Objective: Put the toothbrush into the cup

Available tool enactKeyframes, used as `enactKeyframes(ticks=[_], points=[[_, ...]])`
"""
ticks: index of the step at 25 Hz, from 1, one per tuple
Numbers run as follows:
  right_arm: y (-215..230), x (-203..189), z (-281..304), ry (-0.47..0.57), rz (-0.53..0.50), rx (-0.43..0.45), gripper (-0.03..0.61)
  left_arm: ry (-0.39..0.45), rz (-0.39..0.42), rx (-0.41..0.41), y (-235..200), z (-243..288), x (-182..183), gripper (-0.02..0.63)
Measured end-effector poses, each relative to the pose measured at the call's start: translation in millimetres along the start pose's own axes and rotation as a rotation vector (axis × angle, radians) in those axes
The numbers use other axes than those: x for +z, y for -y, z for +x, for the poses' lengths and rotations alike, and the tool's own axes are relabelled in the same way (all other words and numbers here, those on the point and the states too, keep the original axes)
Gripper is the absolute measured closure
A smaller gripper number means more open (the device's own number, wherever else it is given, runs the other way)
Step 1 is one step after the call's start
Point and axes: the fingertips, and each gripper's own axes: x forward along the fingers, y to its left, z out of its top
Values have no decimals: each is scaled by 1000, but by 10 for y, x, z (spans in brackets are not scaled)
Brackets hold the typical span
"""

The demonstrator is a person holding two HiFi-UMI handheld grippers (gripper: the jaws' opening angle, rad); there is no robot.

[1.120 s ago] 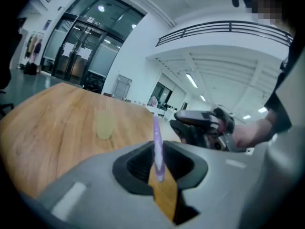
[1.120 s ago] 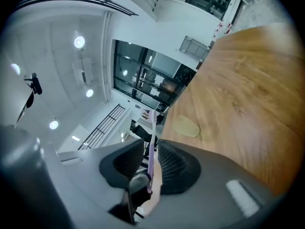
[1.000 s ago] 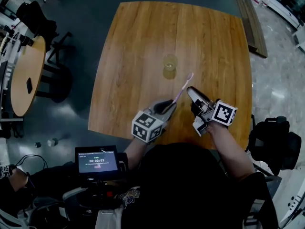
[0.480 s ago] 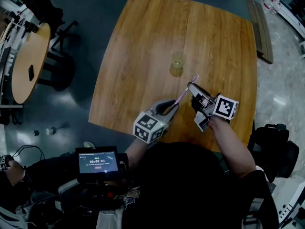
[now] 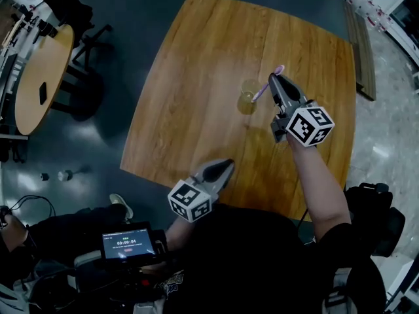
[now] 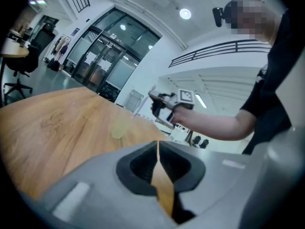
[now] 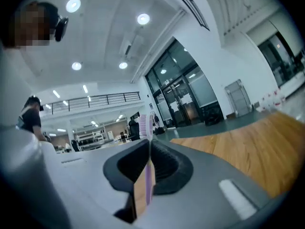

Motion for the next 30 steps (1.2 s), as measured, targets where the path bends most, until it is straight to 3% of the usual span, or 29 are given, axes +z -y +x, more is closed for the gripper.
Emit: enactKeyframes(ticks=[4, 9, 13, 30], points=[[221, -234, 399, -84, -147, -33, 561, -14, 6, -24, 181, -88, -100, 611], [459, -839, 635, -279, -171, -43, 560, -23, -31, 37, 34, -239, -221, 611], [453, -1130, 667, -379, -223, -18, 560, -12, -45, 63, -90, -285, -230, 612], [396, -1363, 743, -528, -330, 51, 538, -16, -93, 42, -150, -307, -221, 612]])
